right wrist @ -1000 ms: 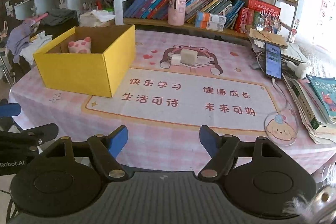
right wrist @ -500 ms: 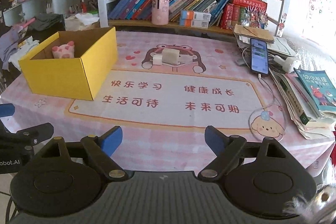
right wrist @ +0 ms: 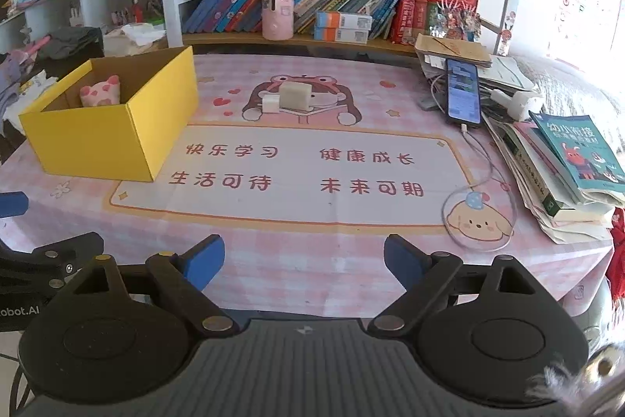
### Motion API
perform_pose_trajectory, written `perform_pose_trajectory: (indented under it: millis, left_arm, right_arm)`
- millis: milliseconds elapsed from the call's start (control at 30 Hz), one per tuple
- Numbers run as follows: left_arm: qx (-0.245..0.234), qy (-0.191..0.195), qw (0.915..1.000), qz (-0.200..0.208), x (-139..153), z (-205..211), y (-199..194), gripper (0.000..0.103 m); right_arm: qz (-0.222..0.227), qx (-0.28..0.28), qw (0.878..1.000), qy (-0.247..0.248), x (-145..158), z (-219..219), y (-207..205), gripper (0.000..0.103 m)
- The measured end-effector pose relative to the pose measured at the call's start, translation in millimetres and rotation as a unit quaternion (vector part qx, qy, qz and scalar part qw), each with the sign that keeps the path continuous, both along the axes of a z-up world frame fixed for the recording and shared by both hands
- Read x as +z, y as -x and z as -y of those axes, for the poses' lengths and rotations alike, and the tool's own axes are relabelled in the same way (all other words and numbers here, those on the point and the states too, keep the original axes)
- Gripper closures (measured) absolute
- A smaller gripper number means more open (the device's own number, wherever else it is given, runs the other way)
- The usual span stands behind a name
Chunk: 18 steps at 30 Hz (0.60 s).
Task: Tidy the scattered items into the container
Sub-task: 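Withdraw both tools from the box toward the two white chargers on the mat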
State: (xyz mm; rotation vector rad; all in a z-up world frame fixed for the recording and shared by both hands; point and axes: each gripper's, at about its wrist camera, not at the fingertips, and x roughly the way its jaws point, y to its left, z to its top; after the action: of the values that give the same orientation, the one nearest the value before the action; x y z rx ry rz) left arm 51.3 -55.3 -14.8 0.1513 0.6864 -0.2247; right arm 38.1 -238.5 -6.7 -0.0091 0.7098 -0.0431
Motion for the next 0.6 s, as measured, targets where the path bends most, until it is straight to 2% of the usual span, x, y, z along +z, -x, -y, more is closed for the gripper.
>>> perform_pose_trajectory:
  millis: [300, 600]
  left_arm:
    - [-0.018, 0.000, 0.9998, -0.009, -2.3, 6.4, -6.1, 0.007]
    - [-0.042, 0.000, 0.9991, -0.007, -3.8, 18.5, -15.0, 0.007]
  right_arm:
    - [0.011, -0.009, 1.000, 0.000, 5.0, 3.6, -1.7, 0.013]
    - [0.004, -0.029, 1.000, -0.005, 1.6, 15.8, -7.8, 0.012]
